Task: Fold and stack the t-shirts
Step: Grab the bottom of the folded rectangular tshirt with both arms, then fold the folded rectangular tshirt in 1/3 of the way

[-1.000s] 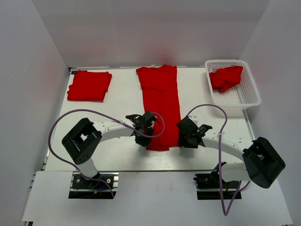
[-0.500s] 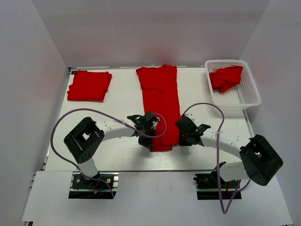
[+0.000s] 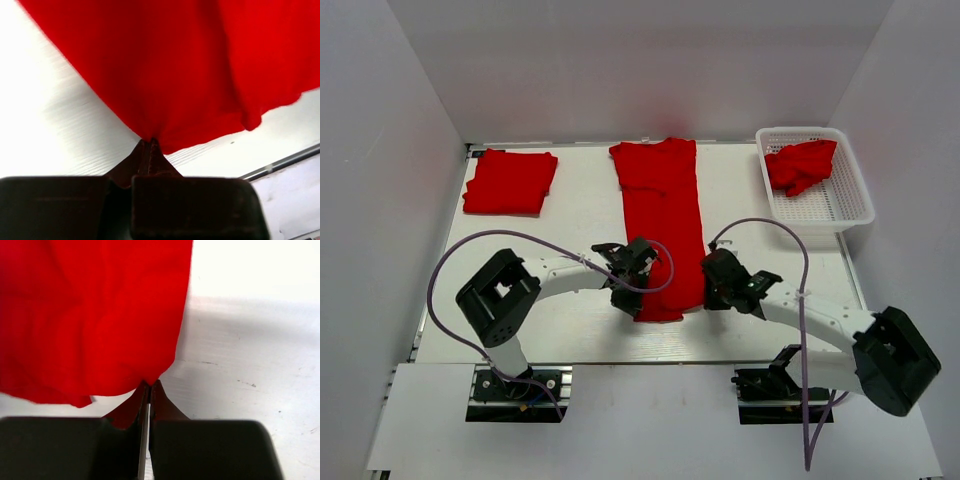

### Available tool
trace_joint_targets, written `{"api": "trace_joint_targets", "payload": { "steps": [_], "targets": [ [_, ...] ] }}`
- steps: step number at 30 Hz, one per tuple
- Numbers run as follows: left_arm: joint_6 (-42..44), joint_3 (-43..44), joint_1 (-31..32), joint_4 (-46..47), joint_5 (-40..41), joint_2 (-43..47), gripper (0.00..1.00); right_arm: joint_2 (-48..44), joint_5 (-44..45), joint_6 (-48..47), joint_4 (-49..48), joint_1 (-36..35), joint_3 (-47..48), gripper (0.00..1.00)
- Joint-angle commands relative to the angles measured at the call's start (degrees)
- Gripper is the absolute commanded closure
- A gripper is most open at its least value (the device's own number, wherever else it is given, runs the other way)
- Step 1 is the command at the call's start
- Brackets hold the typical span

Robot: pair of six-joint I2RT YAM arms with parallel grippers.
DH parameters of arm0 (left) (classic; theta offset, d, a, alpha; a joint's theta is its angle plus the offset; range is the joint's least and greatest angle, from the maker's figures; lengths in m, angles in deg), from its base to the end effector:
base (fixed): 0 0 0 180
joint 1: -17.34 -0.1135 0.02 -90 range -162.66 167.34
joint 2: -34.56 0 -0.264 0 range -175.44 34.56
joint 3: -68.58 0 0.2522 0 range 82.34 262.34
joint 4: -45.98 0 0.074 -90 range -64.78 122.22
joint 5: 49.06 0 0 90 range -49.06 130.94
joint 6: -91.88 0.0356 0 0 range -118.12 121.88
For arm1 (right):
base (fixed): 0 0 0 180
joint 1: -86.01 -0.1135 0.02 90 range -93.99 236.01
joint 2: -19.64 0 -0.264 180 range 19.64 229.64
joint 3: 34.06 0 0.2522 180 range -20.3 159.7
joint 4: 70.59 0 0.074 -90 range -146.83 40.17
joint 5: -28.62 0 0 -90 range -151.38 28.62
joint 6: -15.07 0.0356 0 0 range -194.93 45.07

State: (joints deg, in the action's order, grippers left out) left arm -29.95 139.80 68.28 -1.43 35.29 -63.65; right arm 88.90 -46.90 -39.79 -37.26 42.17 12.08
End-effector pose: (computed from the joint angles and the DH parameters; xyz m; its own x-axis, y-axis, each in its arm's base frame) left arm 0.1938 -0.2444 0.1549 -0.9320 0.3155 -0.1785 0.3506 0.9097 -0.2224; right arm 0.1637 0.1449 0.1710 -0.8202 -0.0150 -0.5719 -0.1209 0.9816 0.1477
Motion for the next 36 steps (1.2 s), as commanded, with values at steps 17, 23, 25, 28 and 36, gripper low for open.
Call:
{"api": "trace_joint_targets", "payload": {
  "steps": [17,23,25,28,36],
  "targets": [
    [0.0,16.1,-2.0,-12.3,11.1,-1.1,1.00,-1.4,6.9,-10.6,-2.6,0.2,6.8,1.00],
    [-1.4,21.4,-5.4,-9.8,8.5,-4.3,1.00,3.9,12.5,-11.8,-3.3,0.9,12.9,1.00],
    [-1.4,21.9,-7.3,-9.1,8.5,-4.3,1.00,5.0,15.3,-12.4,-4.6,1.6,15.3,1.00],
    [-1.4,24.7,-9.3,-8.5,9.1,-5.0,1.00,8.2,16.9,-14.7,-6.2,2.5,20.1,1.00],
    [0.4,34.8,-13.8,-9.2,12.2,-12.2,1.00,18.8,16.6,-18.5,-7.9,6.1,28.9,1.00]
  ]
}}
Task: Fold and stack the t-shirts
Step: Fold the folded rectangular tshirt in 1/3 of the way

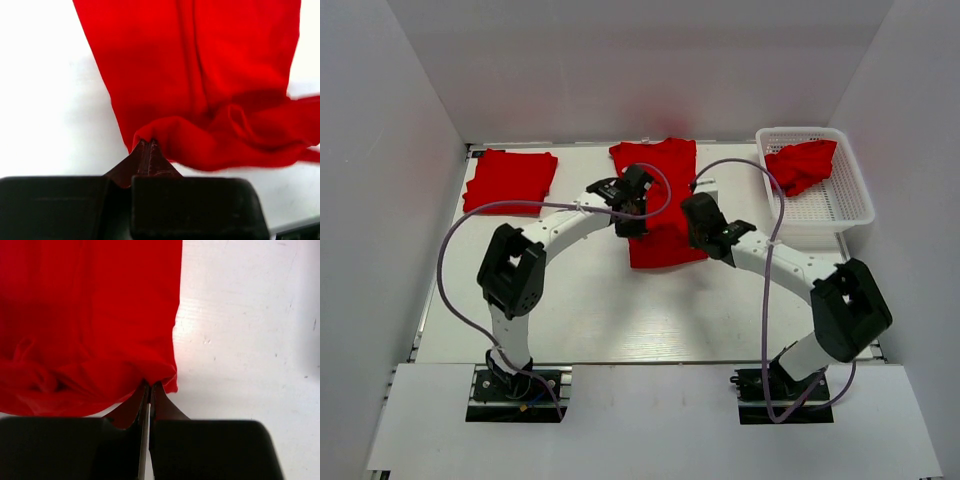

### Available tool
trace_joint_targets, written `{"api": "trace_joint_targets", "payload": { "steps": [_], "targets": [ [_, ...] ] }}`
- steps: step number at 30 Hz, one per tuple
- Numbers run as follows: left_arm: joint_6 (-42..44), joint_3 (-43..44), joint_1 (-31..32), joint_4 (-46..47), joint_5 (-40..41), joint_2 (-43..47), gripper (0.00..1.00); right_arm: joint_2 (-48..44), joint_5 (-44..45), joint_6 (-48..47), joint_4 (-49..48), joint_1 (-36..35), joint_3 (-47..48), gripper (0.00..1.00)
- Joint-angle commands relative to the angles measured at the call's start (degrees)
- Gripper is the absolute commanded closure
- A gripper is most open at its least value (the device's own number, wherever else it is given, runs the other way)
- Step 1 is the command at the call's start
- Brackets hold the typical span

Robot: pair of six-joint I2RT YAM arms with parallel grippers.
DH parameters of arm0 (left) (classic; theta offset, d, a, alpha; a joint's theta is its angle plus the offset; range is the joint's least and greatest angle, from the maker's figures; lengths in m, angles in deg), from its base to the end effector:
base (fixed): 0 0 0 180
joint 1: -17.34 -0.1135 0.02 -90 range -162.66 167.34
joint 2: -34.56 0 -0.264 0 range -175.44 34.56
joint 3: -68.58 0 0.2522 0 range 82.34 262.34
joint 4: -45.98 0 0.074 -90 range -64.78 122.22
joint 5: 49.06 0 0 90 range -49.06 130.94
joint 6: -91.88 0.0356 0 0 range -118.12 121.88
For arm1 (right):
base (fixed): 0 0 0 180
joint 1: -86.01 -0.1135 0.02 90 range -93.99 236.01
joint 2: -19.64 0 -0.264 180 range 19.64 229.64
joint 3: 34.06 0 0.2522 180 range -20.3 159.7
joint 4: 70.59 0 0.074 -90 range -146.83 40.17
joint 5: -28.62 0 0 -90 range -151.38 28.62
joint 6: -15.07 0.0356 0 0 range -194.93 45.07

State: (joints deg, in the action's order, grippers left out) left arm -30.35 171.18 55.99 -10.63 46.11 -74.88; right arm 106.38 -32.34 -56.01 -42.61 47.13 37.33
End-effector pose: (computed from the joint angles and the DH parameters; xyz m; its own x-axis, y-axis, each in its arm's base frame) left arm 0.3200 -0.2518 0.2345 -0.9059 0.0444 -0.4211 0.1270 0.9772 -0.1702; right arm 0.2636 0.1903 0.2382 -0.5941 -0.1149 -0.7961 -0.0859 0.9931 -0.0792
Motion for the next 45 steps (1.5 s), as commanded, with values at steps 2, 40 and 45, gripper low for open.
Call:
{"api": "trace_joint_targets", "payload": {
  "steps": [2,40,45],
  "targets": [
    [1.4,4.8,-2.4,0.0,1.4,-2.3,1.00,3.1,0.7,-3.2,-3.0,2.7,6.3,1.00],
    [12.0,22.0,-12.4,8.7,-3.1,-16.5,1.00,26.1,-13.7,-8.7,-6.6,13.2,29.4,1.00],
    [12.0,23.2,-12.4,9.4,-3.6,-19.5,1.00,28.1,-13.8,-8.3,-5.7,13.8,31.2,1.00]
  ]
}}
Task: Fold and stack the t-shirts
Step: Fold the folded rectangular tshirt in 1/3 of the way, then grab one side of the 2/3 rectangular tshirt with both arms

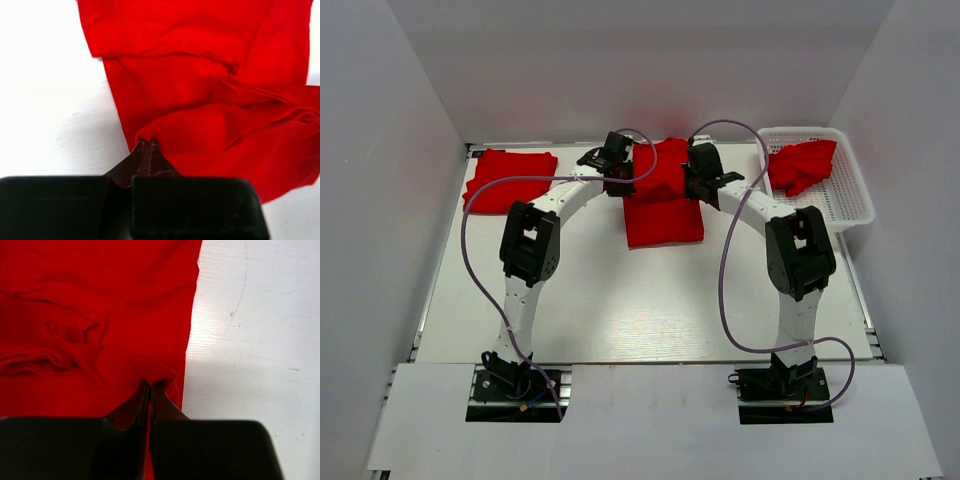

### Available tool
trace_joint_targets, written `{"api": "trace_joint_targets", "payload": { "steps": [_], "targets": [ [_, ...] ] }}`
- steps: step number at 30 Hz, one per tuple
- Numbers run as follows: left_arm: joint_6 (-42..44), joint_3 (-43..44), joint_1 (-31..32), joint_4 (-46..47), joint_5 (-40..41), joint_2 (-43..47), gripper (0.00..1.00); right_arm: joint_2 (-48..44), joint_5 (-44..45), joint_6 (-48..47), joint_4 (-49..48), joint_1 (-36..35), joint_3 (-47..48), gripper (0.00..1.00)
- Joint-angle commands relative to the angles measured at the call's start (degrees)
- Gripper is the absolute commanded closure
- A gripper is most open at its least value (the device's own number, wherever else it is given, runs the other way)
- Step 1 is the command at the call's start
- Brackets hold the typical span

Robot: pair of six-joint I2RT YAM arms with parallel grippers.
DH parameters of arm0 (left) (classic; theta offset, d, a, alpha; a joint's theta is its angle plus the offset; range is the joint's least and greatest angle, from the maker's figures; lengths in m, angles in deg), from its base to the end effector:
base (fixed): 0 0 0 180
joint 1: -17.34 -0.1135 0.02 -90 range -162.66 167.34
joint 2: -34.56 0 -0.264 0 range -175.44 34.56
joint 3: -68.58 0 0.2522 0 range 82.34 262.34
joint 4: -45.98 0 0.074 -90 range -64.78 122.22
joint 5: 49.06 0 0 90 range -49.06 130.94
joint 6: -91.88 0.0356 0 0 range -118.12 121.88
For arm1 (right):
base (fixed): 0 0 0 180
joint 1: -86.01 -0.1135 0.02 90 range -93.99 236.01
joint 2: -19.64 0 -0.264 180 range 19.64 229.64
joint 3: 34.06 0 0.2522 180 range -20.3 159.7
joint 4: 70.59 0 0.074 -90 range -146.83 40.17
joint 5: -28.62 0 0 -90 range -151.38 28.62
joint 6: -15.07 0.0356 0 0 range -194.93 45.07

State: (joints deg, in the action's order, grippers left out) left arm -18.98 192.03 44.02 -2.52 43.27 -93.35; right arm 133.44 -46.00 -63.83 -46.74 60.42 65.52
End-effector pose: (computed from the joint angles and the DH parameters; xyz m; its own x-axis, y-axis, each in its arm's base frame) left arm 0.4471 -0.2231 0.2147 -0.8184 0.0131 -0.5744 0.1448 0.9722 -0.1842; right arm 0.4156 0.1886 0.2263 -0.5897 -0.0766 -0.8040 -0.1168 0.9931 -0.0089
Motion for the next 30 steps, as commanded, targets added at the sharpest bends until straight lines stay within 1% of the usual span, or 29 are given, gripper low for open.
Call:
{"api": "trace_joint_targets", "payload": {
  "steps": [1,8,10,11,12,13,14,15,16,18,20,23,24,26,27,28,30],
  "targets": [
    [0.6,2.9,-0.4,1.3,-0.7,-1.0,1.00,1.4,-0.3,-0.6,-1.9,0.4,3.4,1.00],
    [0.1,3.4,-0.9,1.3,-0.1,-2.2,1.00,4.4,-0.5,0.4,-1.2,1.1,5.5,0.99],
    [0.1,5.0,-1.5,0.6,-0.1,-2.7,0.95,4.8,-1.2,0.4,-1.1,1.2,6.1,0.85],
    [0.1,5.0,-1.5,0.6,-0.8,-2.7,0.90,4.9,-1.4,0.4,-1.0,1.3,6.5,0.75],
    [0.1,5.9,-1.5,-0.2,-0.8,-3.2,0.78,4.9,-1.7,0.1,-0.7,1.2,6.9,0.68],
    [0.1,5.9,-1.5,-0.2,-0.8,-3.2,0.62,4.7,-1.9,-0.1,-0.5,1.4,7.3,0.60],
    [0.1,5.9,-1.5,-0.2,-0.8,-3.2,0.56,4.4,-2.4,-0.2,-0.5,1.3,7.8,0.52],
    [0.1,5.9,-1.5,-0.2,-0.8,-2.4,0.48,4.2,-2.5,-0.5,-0.2,1.4,7.8,0.47],
    [0.1,5.9,-1.5,-0.8,-0.8,-1.6,0.32,3.9,-2.7,-0.8,0.0,1.4,7.9,0.43],
    [-0.4,5.9,-1.5,-1.5,-0.3,-0.4,0.15,2.6,-2.7,-1.2,0.7,1.2,7.8,0.39],
    [-0.4,4.4,-1.5,-2.1,0.3,1.8,0.00,1.3,-3.1,-1.4,1.1,1.3,7.2,0.37],
    [-0.4,-0.5,-1.5,-2.1,0.3,4.6,0.00,-1.5,-3.7,-0.8,1.6,1.3,4.8,0.23],
    [-0.4,-1.5,-1.5,-2.1,0.3,5.5,0.00,-2.2,-3.5,-0.5,2.0,1.2,2.4,0.10],
    [-0.4,-5.0,-1.5,-2.6,0.3,8.3,0.00,-5.3,-3.7,0.9,1.8,1.2,0.4,0.10],
    [-0.9,-6.2,-1.5,-2.6,0.3,9.2,0.00,-6.0,-3.4,1.5,1.8,1.2,-2.9,0.10],
    [-0.9,-9.0,-1.5,-2.6,0.3,11.1,0.00,-8.9,-3.7,2.2,1.6,1.2,-4.2,0.10],
    [-0.9,-11.9,-0.9,-2.6,0.3,12.9,0.00,-10.6,-3.7,3.6,1.0,1.3,-8.1,0.10]
  ]
}}
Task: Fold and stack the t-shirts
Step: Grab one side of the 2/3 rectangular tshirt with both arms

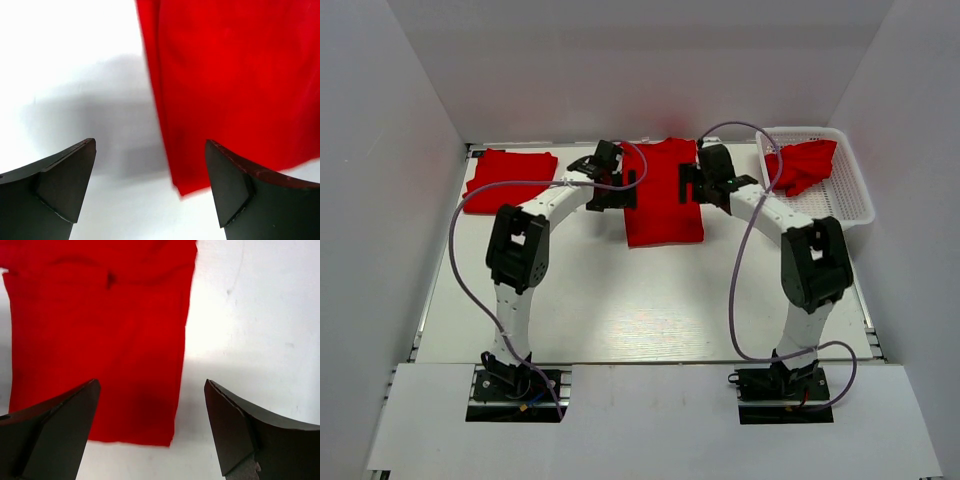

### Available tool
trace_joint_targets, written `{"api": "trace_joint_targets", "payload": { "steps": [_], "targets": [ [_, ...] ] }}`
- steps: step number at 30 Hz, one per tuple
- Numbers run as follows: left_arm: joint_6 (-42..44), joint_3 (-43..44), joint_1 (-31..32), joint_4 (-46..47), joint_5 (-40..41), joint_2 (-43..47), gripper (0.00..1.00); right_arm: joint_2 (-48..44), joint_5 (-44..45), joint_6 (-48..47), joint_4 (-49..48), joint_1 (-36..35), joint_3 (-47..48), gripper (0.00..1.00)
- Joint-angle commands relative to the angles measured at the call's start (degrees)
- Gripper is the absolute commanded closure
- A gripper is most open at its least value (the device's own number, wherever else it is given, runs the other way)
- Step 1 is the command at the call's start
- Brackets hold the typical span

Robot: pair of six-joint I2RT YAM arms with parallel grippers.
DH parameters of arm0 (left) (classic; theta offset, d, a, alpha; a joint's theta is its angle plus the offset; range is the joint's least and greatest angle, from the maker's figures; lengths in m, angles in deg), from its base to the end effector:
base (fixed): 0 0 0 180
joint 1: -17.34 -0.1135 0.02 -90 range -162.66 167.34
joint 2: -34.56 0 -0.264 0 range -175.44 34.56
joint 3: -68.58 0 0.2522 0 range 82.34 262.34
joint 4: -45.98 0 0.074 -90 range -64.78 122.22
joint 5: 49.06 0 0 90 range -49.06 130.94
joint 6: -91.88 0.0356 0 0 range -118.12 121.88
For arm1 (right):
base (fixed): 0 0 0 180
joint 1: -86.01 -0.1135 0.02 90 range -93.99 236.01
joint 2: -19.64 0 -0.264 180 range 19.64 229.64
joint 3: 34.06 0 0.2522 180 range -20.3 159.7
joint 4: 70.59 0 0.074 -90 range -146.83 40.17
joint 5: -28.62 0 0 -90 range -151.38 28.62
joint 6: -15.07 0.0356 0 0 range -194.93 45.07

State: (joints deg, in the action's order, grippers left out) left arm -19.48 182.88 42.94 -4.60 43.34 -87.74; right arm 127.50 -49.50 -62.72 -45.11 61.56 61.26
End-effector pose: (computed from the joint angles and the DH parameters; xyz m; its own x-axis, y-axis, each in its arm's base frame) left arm 0.4226 -0.2008 0.2080 -0.8668 0.0118 -0.4985 0.1034 0.9822 -0.1566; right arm 0.3971 0.1725 0.2430 -0.6025 -0.0466 -0.7968 -0.1330 0.9902 0.0427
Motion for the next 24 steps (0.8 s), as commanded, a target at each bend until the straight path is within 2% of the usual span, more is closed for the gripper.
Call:
{"api": "trace_joint_targets", "payload": {
  "steps": [1,4,8,24],
  "targets": [
    [-0.4,-4.1,0.8,-0.5,0.2,8.3,0.00,-7.4,-0.8,3.2,-0.9,0.1,-6.6,0.10],
    [-0.4,-11.5,0.8,1.9,-1.2,11.2,0.00,-10.3,-1.8,4.8,-1.4,0.1,-11.9,0.10],
    [-1.0,-14.5,0.8,1.9,-0.6,11.9,0.00,-10.9,-2.1,6.0,-1.1,0.3,-15.7,0.10],
    [-1.0,-12.0,3.5,2.4,-1.6,4.2,0.00,-4.5,1.7,8.9,1.5,0.5,-14.8,0.10]
  ]
}}
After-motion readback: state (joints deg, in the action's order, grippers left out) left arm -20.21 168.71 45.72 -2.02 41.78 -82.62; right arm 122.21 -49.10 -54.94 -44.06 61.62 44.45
